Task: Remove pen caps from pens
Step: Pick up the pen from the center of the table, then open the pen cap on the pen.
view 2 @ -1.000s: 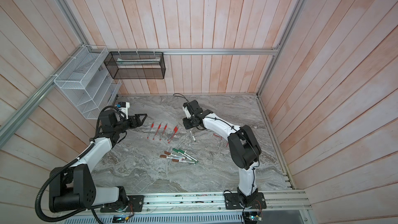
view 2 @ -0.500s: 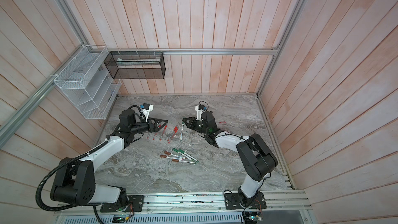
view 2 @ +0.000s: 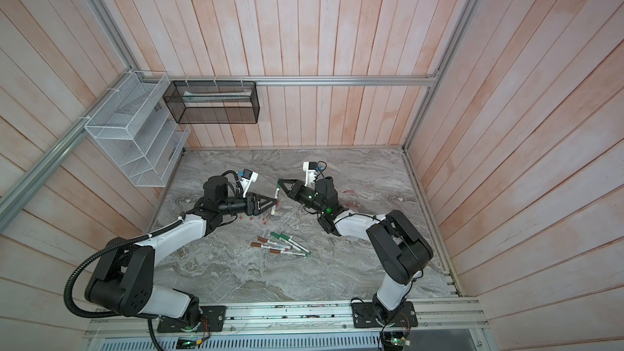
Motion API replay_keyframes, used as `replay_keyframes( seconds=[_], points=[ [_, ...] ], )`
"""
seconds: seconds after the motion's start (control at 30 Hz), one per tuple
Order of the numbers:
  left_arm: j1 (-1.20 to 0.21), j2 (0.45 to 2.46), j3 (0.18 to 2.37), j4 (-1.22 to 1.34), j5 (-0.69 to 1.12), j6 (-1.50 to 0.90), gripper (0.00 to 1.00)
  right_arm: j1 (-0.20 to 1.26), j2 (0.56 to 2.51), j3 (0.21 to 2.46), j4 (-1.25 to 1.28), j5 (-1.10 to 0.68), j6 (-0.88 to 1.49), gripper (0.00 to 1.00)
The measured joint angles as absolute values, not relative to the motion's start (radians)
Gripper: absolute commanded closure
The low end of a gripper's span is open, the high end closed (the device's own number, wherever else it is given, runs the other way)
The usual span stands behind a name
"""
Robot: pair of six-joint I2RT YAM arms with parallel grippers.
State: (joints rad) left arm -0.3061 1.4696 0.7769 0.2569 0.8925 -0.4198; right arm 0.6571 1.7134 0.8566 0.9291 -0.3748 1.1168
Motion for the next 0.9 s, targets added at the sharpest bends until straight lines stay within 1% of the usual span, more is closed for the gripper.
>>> replay_keyframes(
  seconds=[0.23, 0.3, 0.37, 0.4, 0.47, 0.5, 0.63, 0.8, 0.9],
  points=[
    [-0.330, 1.470, 0.786, 0.243, 0.882, -0.420, 0.64, 0.679, 1.729, 0.858, 0.945, -0.363, 1.123, 1.00],
    [-0.335, 1.470, 0.789, 0.238, 0.877, -0.418, 0.76, 0.680, 1.730, 0.858, 0.947, -0.358, 1.122, 1.00],
    [-0.337, 1.472, 0.791, 0.239, 0.875, -0.415, 0.92, 0.680, 1.730, 0.858, 0.949, -0.349, 1.119, 1.00],
    [-0.340, 1.473, 0.792, 0.236, 0.864, -0.419, 0.98, 0.680, 1.730, 0.858, 0.953, -0.347, 1.118, 1.00],
    [-0.339, 1.480, 0.797, 0.232, 0.850, -0.409, 1.00, 0.680, 1.732, 0.857, 0.958, -0.341, 1.111, 1.00],
    [-0.341, 1.480, 0.798, 0.229, 0.846, -0.410, 1.00, 0.678, 1.734, 0.857, 0.962, -0.342, 1.111, 0.97],
    [-0.343, 1.480, 0.798, 0.241, 0.846, -0.409, 1.00, 0.664, 1.738, 0.857, 0.982, -0.374, 1.116, 0.79],
    [-0.350, 1.481, 0.798, 0.254, 0.871, -0.404, 1.00, 0.650, 1.758, 0.852, 1.076, -0.409, 1.158, 0.78],
    [-0.352, 1.481, 0.798, 0.255, 0.885, -0.404, 1.00, 0.647, 1.788, 0.851, 1.130, -0.433, 1.182, 0.82]
  ],
)
